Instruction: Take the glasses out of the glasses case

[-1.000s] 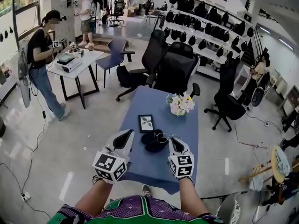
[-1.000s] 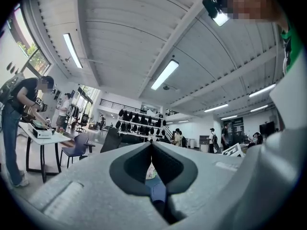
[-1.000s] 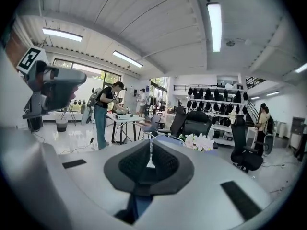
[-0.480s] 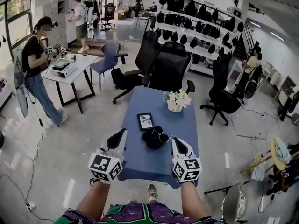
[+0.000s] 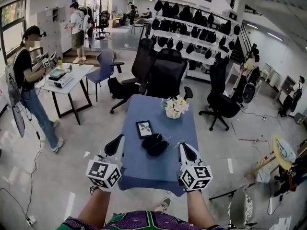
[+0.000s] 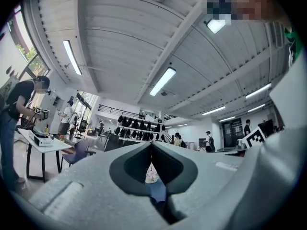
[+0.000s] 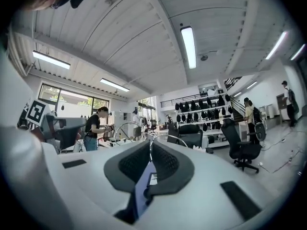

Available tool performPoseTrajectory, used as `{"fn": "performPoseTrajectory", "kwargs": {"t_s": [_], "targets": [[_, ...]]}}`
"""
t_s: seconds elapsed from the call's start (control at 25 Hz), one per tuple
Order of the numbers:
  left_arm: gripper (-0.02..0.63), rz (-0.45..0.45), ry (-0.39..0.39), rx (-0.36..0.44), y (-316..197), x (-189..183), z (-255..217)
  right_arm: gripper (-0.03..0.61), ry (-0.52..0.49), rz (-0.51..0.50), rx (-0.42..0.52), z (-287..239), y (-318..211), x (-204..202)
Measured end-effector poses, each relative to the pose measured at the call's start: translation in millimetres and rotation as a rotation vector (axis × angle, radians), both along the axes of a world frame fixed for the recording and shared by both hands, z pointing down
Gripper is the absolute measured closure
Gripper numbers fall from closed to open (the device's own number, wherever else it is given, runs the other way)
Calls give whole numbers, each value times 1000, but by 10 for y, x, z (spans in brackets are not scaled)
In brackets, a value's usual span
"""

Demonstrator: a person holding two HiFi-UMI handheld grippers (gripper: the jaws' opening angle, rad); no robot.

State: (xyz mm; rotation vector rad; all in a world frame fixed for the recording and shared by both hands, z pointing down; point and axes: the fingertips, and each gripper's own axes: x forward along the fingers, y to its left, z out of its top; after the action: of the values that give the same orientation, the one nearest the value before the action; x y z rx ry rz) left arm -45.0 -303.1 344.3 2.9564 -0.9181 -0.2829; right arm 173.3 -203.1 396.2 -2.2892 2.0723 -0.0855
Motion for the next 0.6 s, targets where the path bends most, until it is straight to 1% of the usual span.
{"fn": "performPoseTrajectory", "kwargs": {"t_s": [0.16,0.36,0.6], "targets": [[598,4,11,16,6,31,-77,560,-6,6,34,-181,54,78],[598,-9,21,34,1,38,-199,561,15,9,87,-439,102,124],[598,-8,17,40,40,103,-210,560,31,13,102,-536,123,161]]}}
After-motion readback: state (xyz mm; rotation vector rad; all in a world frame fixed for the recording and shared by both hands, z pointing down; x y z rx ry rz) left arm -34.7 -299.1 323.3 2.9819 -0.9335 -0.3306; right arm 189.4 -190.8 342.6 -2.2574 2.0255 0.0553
